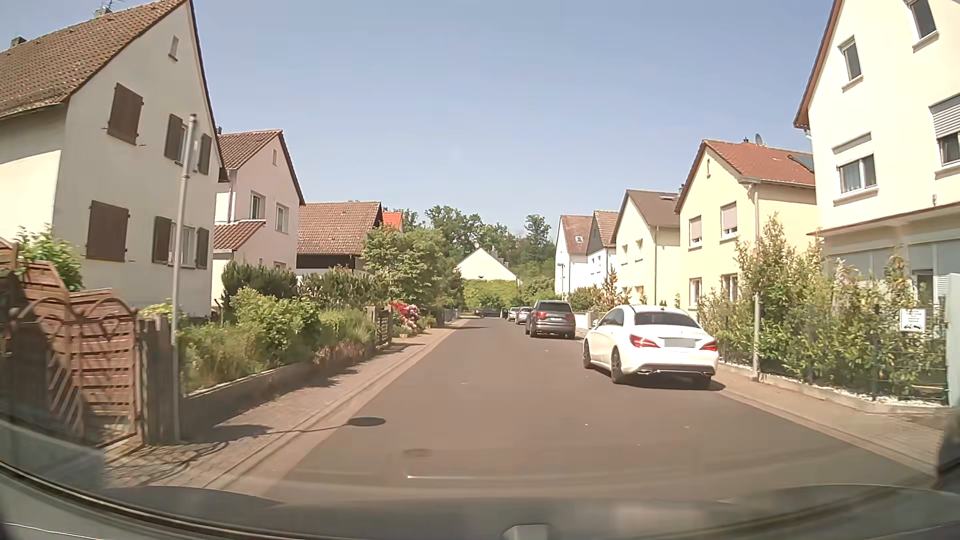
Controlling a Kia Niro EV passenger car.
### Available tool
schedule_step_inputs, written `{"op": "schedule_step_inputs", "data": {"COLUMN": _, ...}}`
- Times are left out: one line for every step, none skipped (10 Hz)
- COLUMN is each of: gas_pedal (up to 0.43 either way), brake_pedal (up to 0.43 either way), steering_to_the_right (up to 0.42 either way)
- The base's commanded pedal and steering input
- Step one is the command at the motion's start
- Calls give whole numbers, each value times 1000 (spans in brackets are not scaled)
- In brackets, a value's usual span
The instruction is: Follow the waypoints while adhering to traffic rules and regulations
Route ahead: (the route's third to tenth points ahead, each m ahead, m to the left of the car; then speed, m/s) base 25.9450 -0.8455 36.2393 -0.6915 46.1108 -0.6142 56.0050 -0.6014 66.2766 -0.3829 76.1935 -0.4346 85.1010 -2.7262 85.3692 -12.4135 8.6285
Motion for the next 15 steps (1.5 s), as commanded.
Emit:
{"op": "schedule_step_inputs", "data": {"gas_pedal": 59, "brake_pedal": 0, "steering_to_the_right": 2}}
{"op": "schedule_step_inputs", "data": {"gas_pedal": 67, "brake_pedal": 0, "steering_to_the_right": 1}}
{"op": "schedule_step_inputs", "data": {"gas_pedal": 67, "brake_pedal": 0, "steering_to_the_right": 1}}
{"op": "schedule_step_inputs", "data": {"gas_pedal": 67, "brake_pedal": 0, "steering_to_the_right": 1}}
{"op": "schedule_step_inputs", "data": {"gas_pedal": 67, "brake_pedal": 0, "steering_to_the_right": 1}}
{"op": "schedule_step_inputs", "data": {"gas_pedal": 67, "brake_pedal": 0, "steering_to_the_right": 0}}
{"op": "schedule_step_inputs", "data": {"gas_pedal": 67, "brake_pedal": 0, "steering_to_the_right": 0}}
{"op": "schedule_step_inputs", "data": {"gas_pedal": 67, "brake_pedal": 0, "steering_to_the_right": 0}}
{"op": "schedule_step_inputs", "data": {"gas_pedal": 67, "brake_pedal": 0, "steering_to_the_right": 0}}
{"op": "schedule_step_inputs", "data": {"gas_pedal": 67, "brake_pedal": 0, "steering_to_the_right": -1}}
{"op": "schedule_step_inputs", "data": {"gas_pedal": 67, "brake_pedal": 0, "steering_to_the_right": -1}}
{"op": "schedule_step_inputs", "data": {"gas_pedal": 67, "brake_pedal": 0, "steering_to_the_right": -1}}
{"op": "schedule_step_inputs", "data": {"gas_pedal": 67, "brake_pedal": 0, "steering_to_the_right": -1}}
{"op": "schedule_step_inputs", "data": {"gas_pedal": 59, "brake_pedal": 0, "steering_to_the_right": -1}}
{"op": "schedule_step_inputs", "data": {"gas_pedal": 59, "brake_pedal": 0, "steering_to_the_right": -1}}
